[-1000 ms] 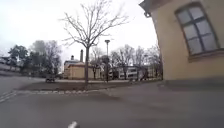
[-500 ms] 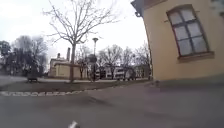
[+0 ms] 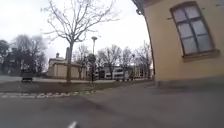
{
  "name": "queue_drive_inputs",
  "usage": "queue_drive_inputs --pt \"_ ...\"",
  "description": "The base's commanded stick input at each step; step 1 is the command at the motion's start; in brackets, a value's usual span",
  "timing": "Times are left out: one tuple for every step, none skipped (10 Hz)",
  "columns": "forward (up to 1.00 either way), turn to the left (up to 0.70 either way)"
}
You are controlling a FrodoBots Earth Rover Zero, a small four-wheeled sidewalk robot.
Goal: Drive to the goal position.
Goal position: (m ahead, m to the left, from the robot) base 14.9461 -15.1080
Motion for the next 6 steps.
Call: queue_drive_inputs --pt "0.7 0.0" --pt "0.7 0.0" --pt "0.7 0.0" --pt "0.7 0.0" --pt "0.7 0.0" --pt "0.7 0.0"
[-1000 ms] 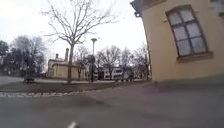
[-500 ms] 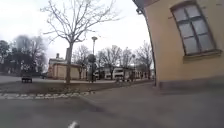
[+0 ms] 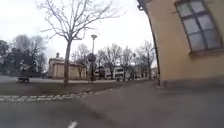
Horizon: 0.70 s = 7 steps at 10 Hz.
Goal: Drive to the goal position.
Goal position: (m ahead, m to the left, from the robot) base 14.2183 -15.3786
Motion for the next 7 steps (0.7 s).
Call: queue_drive_inputs --pt "0.7 0.0" --pt "0.7 0.0" --pt "0.7 0.0" --pt "0.7 0.0" --pt "0.7 0.0" --pt "0.7 0.0" --pt "0.7 0.0"
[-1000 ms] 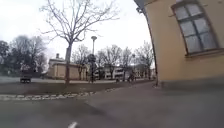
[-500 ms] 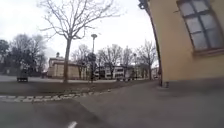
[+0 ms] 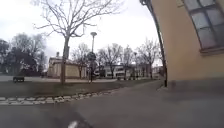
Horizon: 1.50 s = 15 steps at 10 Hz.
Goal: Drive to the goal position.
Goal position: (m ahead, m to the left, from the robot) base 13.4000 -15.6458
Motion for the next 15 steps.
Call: queue_drive_inputs --pt "0.7 0.0" --pt "0.7 0.0" --pt "0.7 0.0" --pt "0.7 0.0" --pt "0.7 0.0" --pt "0.7 0.0" --pt "0.7 0.0" --pt "0.7 0.0" --pt "0.7 0.0" --pt "0.7 0.0" --pt "0.7 0.0" --pt "0.7 -0.04" --pt "0.7 -0.23" --pt "0.7 -0.35" --pt "0.7 -0.35"
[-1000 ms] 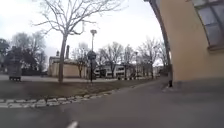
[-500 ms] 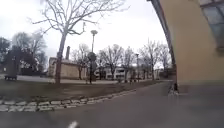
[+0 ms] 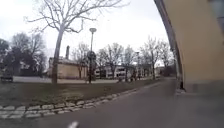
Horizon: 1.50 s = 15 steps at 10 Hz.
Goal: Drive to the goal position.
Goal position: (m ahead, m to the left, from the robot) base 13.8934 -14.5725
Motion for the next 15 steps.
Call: queue_drive_inputs --pt "0.7 -0.35" --pt "0.7 -0.35" --pt "0.7 -0.35" --pt "0.7 -0.35" --pt "0.7 -0.35" --pt "0.7 -0.35" --pt "0.7 -0.13" --pt "0.7 0.0" --pt "0.7 -0.11" --pt "0.7 -0.28" --pt "0.7 0.0" --pt "0.7 0.0" --pt "0.7 0.0" --pt "0.7 0.0" --pt "0.7 0.0"
